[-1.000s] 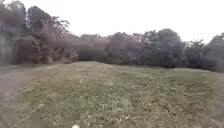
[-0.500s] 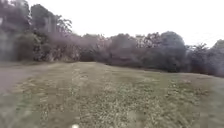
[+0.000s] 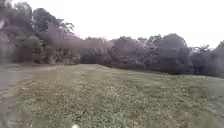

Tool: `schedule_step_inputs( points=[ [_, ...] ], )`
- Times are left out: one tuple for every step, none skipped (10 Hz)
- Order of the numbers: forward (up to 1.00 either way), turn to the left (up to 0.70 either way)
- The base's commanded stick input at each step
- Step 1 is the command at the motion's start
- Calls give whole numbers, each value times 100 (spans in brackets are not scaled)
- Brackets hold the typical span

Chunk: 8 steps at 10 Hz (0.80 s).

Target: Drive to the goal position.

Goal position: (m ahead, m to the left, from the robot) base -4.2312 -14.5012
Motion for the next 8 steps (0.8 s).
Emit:
schedule_step_inputs(
  points=[
    [60,0],
    [60,-4],
    [60,-8],
    [60,-12],
    [60,-15],
    [60,-15],
    [60,-15],
    [60,-15]
  ],
)
